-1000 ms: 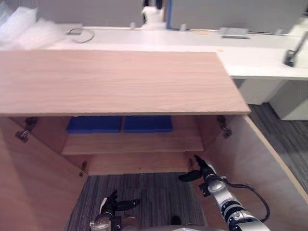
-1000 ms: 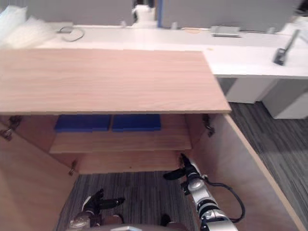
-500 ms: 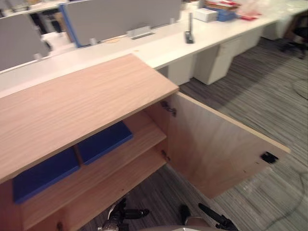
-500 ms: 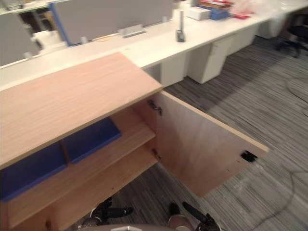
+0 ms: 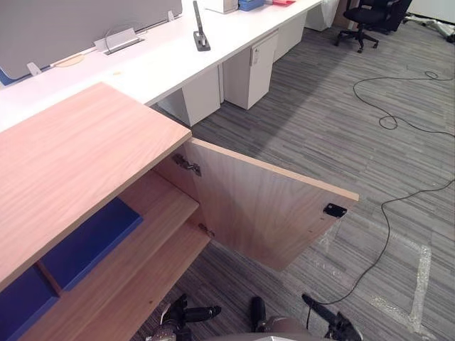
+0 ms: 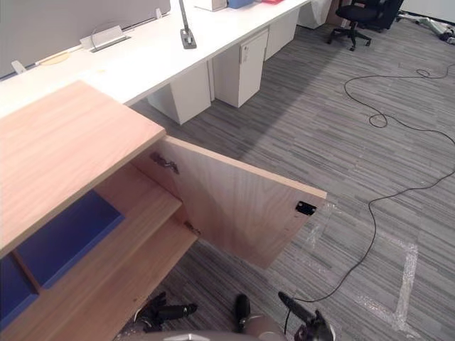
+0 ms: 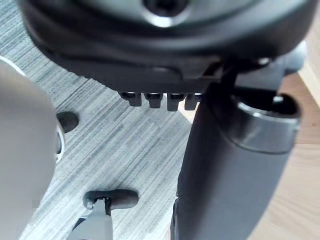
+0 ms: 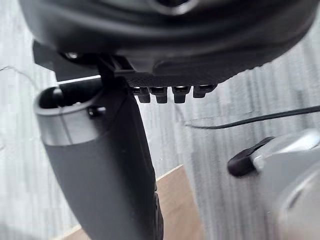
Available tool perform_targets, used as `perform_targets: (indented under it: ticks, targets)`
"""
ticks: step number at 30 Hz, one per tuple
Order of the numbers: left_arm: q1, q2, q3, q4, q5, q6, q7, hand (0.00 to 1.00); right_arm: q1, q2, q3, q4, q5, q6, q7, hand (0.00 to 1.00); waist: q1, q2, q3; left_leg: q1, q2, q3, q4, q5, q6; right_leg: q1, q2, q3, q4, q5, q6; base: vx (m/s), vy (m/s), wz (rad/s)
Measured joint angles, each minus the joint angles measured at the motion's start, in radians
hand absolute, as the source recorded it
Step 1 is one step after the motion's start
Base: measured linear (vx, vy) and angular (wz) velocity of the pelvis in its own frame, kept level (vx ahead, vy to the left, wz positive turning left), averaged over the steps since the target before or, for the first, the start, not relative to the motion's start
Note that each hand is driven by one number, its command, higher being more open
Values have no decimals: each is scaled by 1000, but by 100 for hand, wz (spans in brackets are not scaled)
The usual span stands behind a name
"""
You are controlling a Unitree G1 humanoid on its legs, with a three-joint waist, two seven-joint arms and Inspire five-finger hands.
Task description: Walk over to the cabinet, pick up the folder, carry it to the office cabinet, place the folder inside the office cabinet, then close the office cabinet door
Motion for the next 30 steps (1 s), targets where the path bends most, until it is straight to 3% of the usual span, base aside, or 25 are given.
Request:
perform_targets:
  ticks: [3, 10, 14, 19, 30]
  targets:
    - [3, 2, -10, -25, 0, -2, 0, 100, -40, -21, 1, -127, -43, -3, -19, 100, 1, 8, -9, 0, -6, -3, 0, 10, -15, 59, -2, -2, -116, 56, 2, 10, 18, 7]
    - [23, 19, -20, -24, 8, -4, -8, 100, -77, -122, 83, -340, -200, -7, -9, 100, 14, 3, -17, 7, -8, -37, -22, 15, -23, 74, -4, -18, -129, 60, 4, -54, 7, 10]
    - [44, 36, -19, -19, 11, 1, -16, 100, -79, -135, 94, -367, -234, -7, 20, 100, 14, -6, -23, 14, -10, -60, -40, 14, -23, 75, -8, -36, -130, 60, 9, -79, 27, 12]
    - [52, 43, -17, -2, 11, 3, -27, 100, -85, -170, 122, -433, -240, -8, 43, 100, 14, 3, -29, 10, -10, -86, -55, 12, -27, 74, -14, -62, -131, 60, 9, -113, 33, 17]
    - [57, 45, -47, 3, 9, 2, -45, 100, -142, -365, 344, -459, -285, -33, 122, 100, 12, 28, -32, -3, 0, -96, -52, 10, -31, 60, -7, -78, -131, 62, 7, -57, 11, -3]
